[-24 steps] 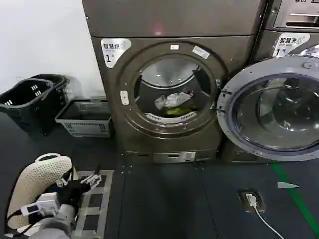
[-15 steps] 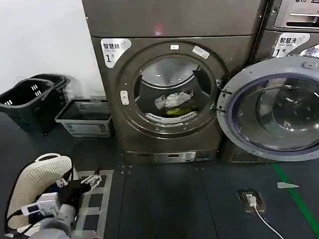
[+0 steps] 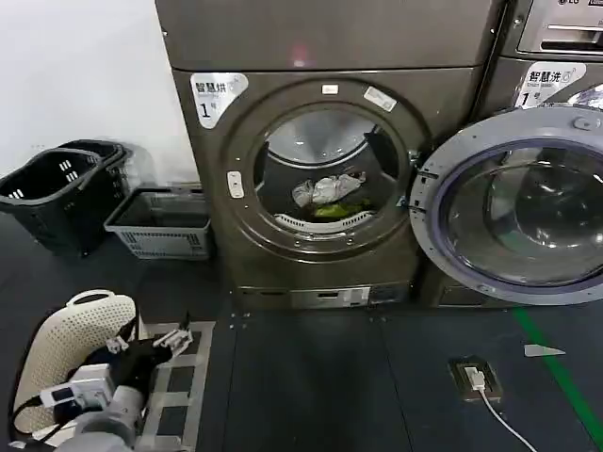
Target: Grasp the clothes from the dryer.
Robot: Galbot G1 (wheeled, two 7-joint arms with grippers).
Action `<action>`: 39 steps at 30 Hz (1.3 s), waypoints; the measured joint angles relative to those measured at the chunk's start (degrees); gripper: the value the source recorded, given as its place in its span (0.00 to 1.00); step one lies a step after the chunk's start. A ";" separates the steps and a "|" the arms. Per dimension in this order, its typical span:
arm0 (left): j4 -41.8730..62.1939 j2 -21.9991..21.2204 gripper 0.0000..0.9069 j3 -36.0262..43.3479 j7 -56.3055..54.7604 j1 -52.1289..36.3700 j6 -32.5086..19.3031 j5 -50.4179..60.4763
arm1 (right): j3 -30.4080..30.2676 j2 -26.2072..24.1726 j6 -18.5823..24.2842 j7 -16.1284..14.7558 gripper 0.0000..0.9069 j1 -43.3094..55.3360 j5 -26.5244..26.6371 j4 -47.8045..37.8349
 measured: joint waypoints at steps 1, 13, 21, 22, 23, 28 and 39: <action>0.00 0.01 1.00 0.01 0.00 0.01 0.00 0.00 | -0.01 0.00 0.03 0.01 1.00 0.01 0.01 0.00; -0.27 -0.04 1.00 0.22 -0.03 0.15 0.00 -0.13 | -0.03 0.38 0.30 0.15 1.00 -0.08 0.23 0.01; -0.20 -0.07 1.00 0.27 -0.03 0.14 0.00 -0.04 | 0.04 0.38 0.39 0.31 1.00 0.03 0.32 -0.22; -0.19 -0.08 1.00 0.26 -0.03 0.15 0.00 -0.04 | 0.05 0.38 0.39 0.28 1.00 0.00 0.33 -0.25; -0.17 -0.10 1.00 0.26 -0.03 0.15 0.00 -0.04 | 0.04 0.38 0.40 0.22 1.00 -0.02 0.33 -0.30; 0.17 -0.40 1.00 0.33 0.02 0.19 0.00 0.14 | -0.04 0.41 0.41 0.20 1.00 0.06 0.33 -0.36; 0.47 -0.41 1.00 0.54 0.11 0.09 0.00 0.27 | -0.11 0.56 0.50 0.34 1.00 0.12 0.36 -0.46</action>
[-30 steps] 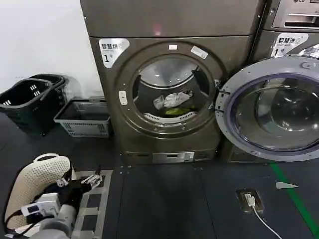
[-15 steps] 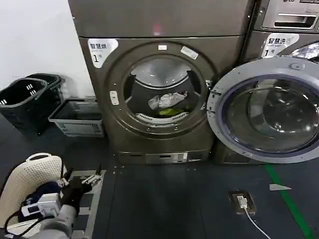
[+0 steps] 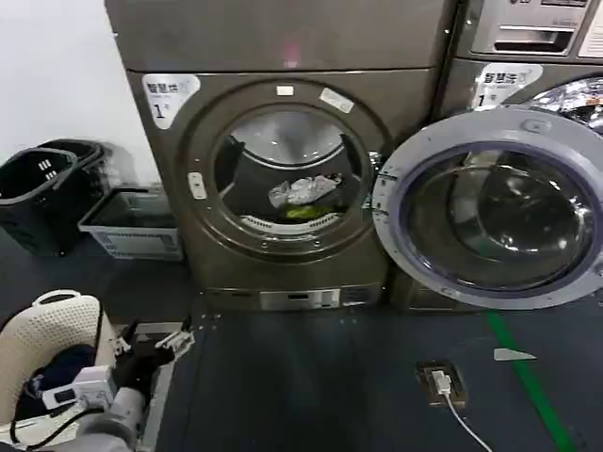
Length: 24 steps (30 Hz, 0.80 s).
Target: Grasp the clothes from the dryer.
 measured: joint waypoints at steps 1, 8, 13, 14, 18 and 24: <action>0.13 0.02 1.00 0.00 0.00 -0.08 0.00 0.00 | 0.02 0.05 0.02 0.00 1.00 -0.04 0.00 -0.01; 0.43 -0.06 1.00 0.31 0.00 -0.19 0.00 0.12 | -0.15 0.16 0.07 0.06 1.00 0.02 0.00 0.19; 0.48 -0.05 1.00 0.13 0.03 -0.15 0.00 0.17 | -0.21 0.17 0.07 0.10 1.00 0.05 0.00 0.19; 0.51 -0.07 1.00 0.13 0.03 -0.15 0.00 0.17 | -0.22 0.17 0.07 0.11 1.00 0.06 0.00 0.19; 0.56 -0.13 1.00 0.17 0.03 -0.19 0.00 0.19 | -0.26 0.24 0.16 0.14 1.00 0.08 -0.01 0.14; 0.59 -0.15 1.00 0.24 0.03 -0.24 0.00 0.27 | -0.49 0.31 0.70 0.46 1.00 0.10 -0.05 0.01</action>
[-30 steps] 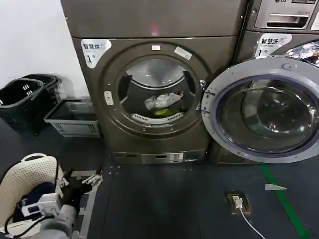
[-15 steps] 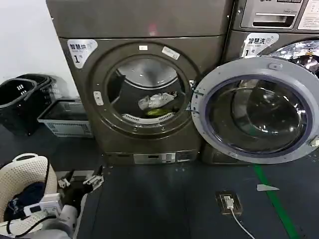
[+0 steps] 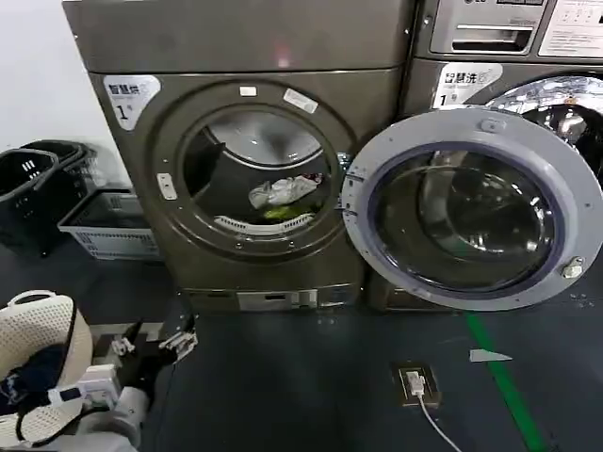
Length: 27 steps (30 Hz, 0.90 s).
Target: Grasp the clothes from the dryer.
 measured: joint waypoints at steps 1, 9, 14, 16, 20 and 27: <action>0.00 0.00 1.00 0.02 0.00 0.01 0.00 0.01 | 0.00 -0.01 0.24 0.12 1.00 0.03 0.00 -0.08; -0.08 -0.03 1.00 0.18 0.02 0.12 0.00 0.36 | 0.37 -0.04 1.23 1.03 1.00 0.02 0.82 -0.31; -0.08 -0.06 1.00 0.39 0.05 0.20 0.00 0.59 | 0.66 -0.19 1.87 1.39 1.00 -0.09 1.60 -0.36; -0.08 -0.04 1.00 0.38 0.08 0.19 0.00 0.62 | 0.70 -0.19 2.01 1.49 1.00 -0.10 1.80 -0.36; 0.10 -0.03 1.00 0.39 0.14 0.17 0.00 0.66 | 0.69 -0.19 2.10 1.66 1.00 -0.04 1.99 -0.36; 0.48 -0.04 1.00 0.53 0.16 0.01 0.00 0.73 | 0.58 -0.14 2.17 1.79 1.00 0.08 2.28 -0.40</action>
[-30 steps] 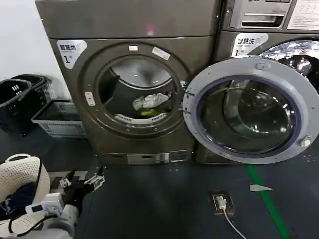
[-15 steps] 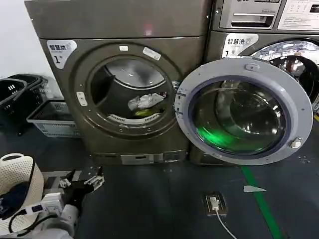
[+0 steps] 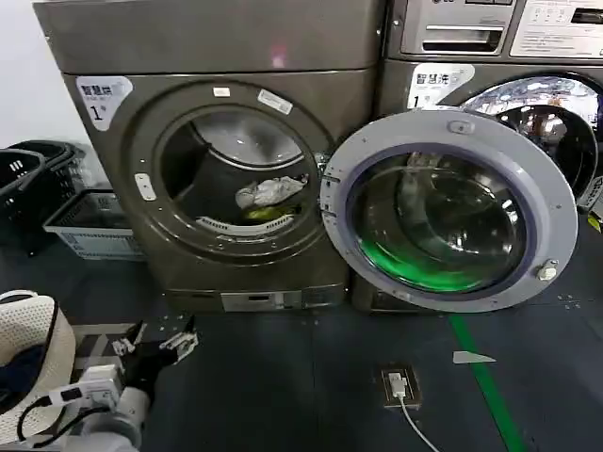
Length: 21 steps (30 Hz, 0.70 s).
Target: Grasp the clothes from the dryer.
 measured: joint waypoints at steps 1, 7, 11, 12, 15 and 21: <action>-0.04 0.00 1.00 0.00 0.00 0.02 0.00 0.00 | 0.00 -0.03 0.00 0.01 1.00 0.00 0.02 -0.07; 0.05 0.02 1.00 0.16 -0.01 0.14 0.00 0.14 | -0.01 -0.25 0.05 0.20 1.00 -0.01 0.14 -0.35; 0.36 0.16 1.00 0.29 0.04 -0.01 0.00 0.14 | 0.03 -0.27 0.05 0.29 1.00 -0.07 0.28 -0.25; 0.37 0.19 1.00 0.36 0.05 -0.08 0.00 0.16 | 0.07 -0.27 0.05 0.33 1.00 -0.12 0.31 -0.23; 0.44 0.22 1.00 0.72 0.07 -0.29 0.00 0.38 | 0.22 -0.27 0.05 0.38 1.00 -0.25 0.40 -0.16; 1.20 0.51 1.00 1.04 0.28 -0.72 0.00 0.43 | 0.26 -0.59 -0.07 0.51 1.00 -0.33 0.50 0.17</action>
